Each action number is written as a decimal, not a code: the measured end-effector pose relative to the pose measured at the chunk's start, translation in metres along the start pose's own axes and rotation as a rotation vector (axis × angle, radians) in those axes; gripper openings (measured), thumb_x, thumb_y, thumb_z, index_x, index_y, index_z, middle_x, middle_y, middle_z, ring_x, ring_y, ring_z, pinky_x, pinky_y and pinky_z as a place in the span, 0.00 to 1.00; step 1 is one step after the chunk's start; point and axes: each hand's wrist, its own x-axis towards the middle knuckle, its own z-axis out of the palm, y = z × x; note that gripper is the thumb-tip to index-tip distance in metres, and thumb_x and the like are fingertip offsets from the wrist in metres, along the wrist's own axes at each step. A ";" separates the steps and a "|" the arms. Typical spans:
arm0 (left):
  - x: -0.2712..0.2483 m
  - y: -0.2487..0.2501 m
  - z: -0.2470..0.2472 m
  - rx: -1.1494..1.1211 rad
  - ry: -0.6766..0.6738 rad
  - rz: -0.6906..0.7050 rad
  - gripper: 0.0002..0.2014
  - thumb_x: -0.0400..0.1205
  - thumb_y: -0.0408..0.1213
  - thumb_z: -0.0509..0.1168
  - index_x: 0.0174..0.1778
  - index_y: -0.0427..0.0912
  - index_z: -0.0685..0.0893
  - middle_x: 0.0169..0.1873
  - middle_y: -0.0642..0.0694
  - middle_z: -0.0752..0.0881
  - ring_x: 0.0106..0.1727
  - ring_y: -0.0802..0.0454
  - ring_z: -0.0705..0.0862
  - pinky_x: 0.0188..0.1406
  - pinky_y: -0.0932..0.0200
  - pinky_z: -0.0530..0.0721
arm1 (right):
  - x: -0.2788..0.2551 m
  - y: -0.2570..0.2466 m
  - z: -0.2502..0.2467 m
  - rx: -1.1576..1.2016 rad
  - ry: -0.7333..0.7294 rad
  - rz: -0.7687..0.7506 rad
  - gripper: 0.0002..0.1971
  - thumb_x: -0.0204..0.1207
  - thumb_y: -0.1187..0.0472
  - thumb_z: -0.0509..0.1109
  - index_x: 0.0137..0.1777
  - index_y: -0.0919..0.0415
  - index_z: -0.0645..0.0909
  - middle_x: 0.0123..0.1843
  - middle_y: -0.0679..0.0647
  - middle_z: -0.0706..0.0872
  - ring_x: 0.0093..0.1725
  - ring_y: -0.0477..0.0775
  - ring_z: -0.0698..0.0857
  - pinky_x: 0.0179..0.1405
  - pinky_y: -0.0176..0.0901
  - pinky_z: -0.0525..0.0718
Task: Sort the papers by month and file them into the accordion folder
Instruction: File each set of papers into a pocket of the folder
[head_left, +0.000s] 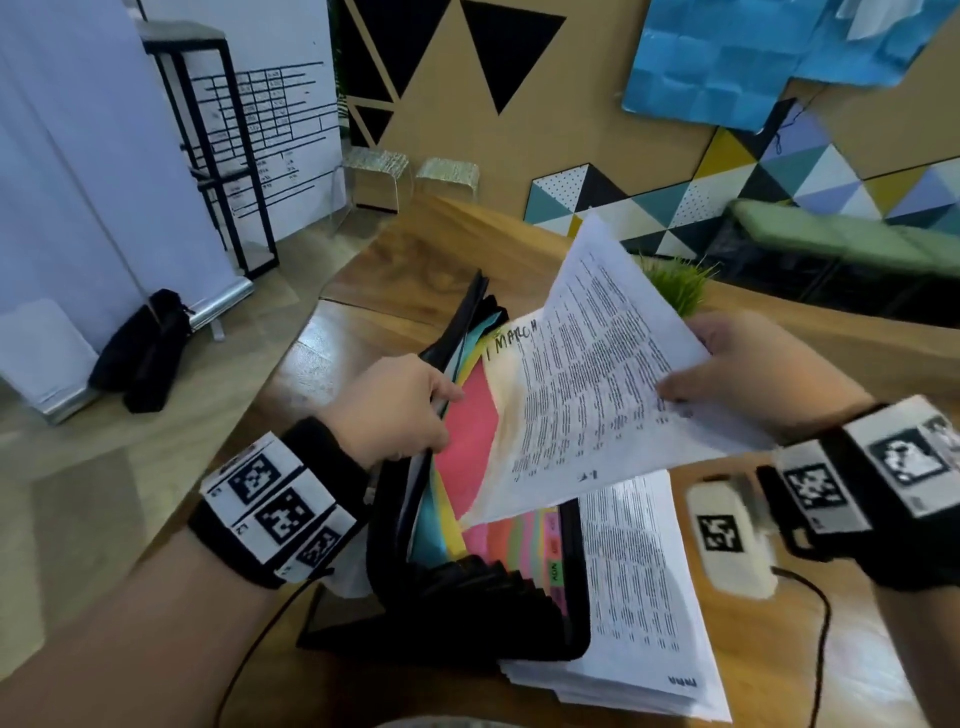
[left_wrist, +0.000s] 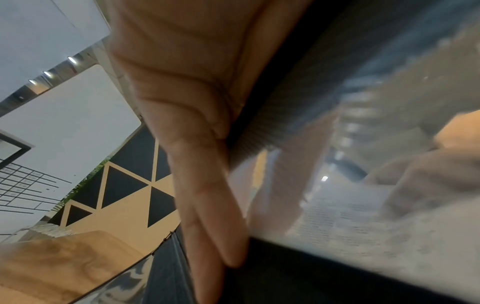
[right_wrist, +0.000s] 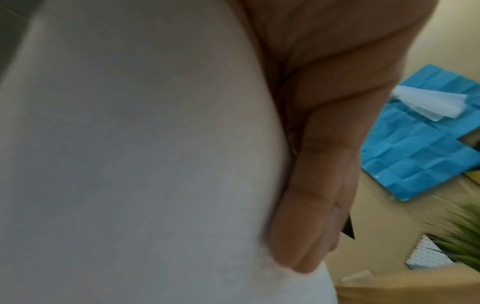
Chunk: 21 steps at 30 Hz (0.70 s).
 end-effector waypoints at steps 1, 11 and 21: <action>0.000 0.001 0.000 0.011 -0.002 -0.003 0.18 0.71 0.26 0.71 0.56 0.41 0.89 0.21 0.68 0.75 0.12 0.71 0.72 0.11 0.77 0.64 | -0.003 -0.004 0.005 -0.043 0.007 -0.030 0.06 0.68 0.67 0.73 0.44 0.62 0.84 0.36 0.54 0.87 0.36 0.50 0.84 0.31 0.40 0.79; -0.002 0.002 -0.003 0.011 0.018 0.000 0.16 0.72 0.27 0.72 0.56 0.34 0.88 0.41 0.69 0.71 0.15 0.84 0.66 0.10 0.78 0.62 | -0.018 -0.028 0.101 0.144 -0.075 -0.092 0.17 0.73 0.68 0.69 0.62 0.63 0.76 0.52 0.55 0.84 0.40 0.48 0.81 0.28 0.22 0.75; -0.014 -0.005 -0.012 -0.101 0.056 0.010 0.27 0.71 0.24 0.73 0.67 0.46 0.83 0.37 0.66 0.76 0.11 0.71 0.72 0.11 0.79 0.65 | -0.007 -0.013 0.137 0.521 -0.322 -0.084 0.16 0.78 0.56 0.68 0.28 0.56 0.83 0.22 0.53 0.82 0.17 0.46 0.75 0.19 0.39 0.74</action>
